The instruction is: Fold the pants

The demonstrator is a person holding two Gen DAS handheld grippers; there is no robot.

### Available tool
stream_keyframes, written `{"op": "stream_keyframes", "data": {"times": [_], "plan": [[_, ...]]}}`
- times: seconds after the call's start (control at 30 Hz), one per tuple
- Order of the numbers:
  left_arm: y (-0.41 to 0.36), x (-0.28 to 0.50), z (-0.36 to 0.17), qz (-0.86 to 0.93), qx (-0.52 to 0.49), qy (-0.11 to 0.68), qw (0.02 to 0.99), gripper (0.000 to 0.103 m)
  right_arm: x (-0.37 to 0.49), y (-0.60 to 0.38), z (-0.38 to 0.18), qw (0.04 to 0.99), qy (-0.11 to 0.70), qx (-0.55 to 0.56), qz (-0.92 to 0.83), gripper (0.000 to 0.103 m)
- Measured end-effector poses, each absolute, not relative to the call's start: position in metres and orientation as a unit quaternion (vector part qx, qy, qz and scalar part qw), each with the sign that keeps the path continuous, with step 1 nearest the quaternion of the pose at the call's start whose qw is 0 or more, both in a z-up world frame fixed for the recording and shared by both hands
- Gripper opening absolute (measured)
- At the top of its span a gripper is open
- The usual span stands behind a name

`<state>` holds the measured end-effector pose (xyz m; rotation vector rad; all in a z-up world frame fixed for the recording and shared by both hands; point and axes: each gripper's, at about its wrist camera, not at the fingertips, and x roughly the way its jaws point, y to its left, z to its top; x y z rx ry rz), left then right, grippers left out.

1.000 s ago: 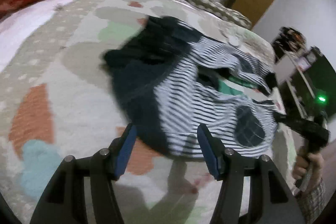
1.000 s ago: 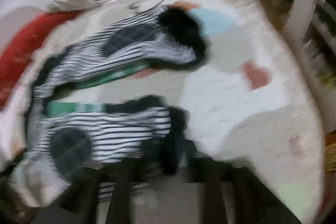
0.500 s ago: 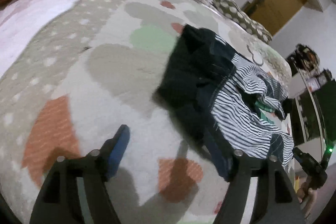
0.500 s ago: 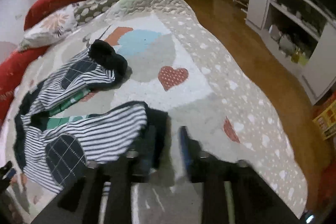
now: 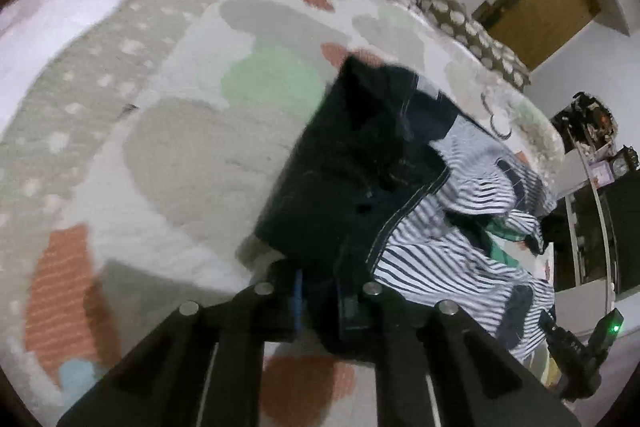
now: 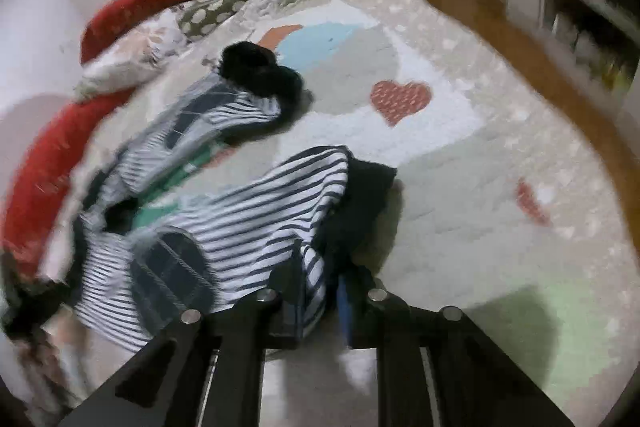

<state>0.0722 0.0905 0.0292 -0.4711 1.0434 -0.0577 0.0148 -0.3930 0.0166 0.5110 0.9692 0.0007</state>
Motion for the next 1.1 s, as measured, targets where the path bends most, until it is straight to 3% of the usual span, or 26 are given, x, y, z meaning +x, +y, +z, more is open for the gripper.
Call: {"op": "stream_keyframes", "data": {"times": [0.37,0.5,0.57,0.67,0.73,0.87,0.93,1.1], "plan": [[0.128,-0.007,0.053,-0.008,-0.235,0.467,0.853,0.013,-0.035,-0.372,0.044,0.858,0.446,0.247,0.069,0.013],[0.14,-0.016,0.025,0.007,-0.252,0.496,0.831,0.034,-0.054,-0.365,0.031,0.857,0.462,0.221,0.059,0.016],[0.15,-0.026,0.022,-0.001,-0.278,0.492,0.825,0.037,-0.059,-0.366,0.024,0.856,0.471,0.208,0.045,0.017],[0.154,-0.043,0.038,0.015,-0.253,0.463,0.849,0.051,-0.069,-0.374,0.036,0.865,0.454,0.209,0.042,0.036],[0.154,-0.051,0.049,0.032,-0.225,0.446,0.866,0.053,-0.071,-0.379,0.054,0.884,0.43,0.183,0.028,0.054],[0.155,-0.06,0.061,0.037,-0.207,0.431,0.878,0.054,-0.042,-0.369,0.09,0.91,0.404,0.09,0.009,0.056],[0.153,-0.059,0.06,0.037,-0.207,0.436,0.875,0.054,-0.007,-0.35,0.1,0.917,0.397,0.026,0.02,0.067],[0.146,-0.059,0.054,0.029,-0.211,0.452,0.866,0.054,0.086,-0.304,0.082,0.909,0.396,-0.131,0.009,0.072]]}}
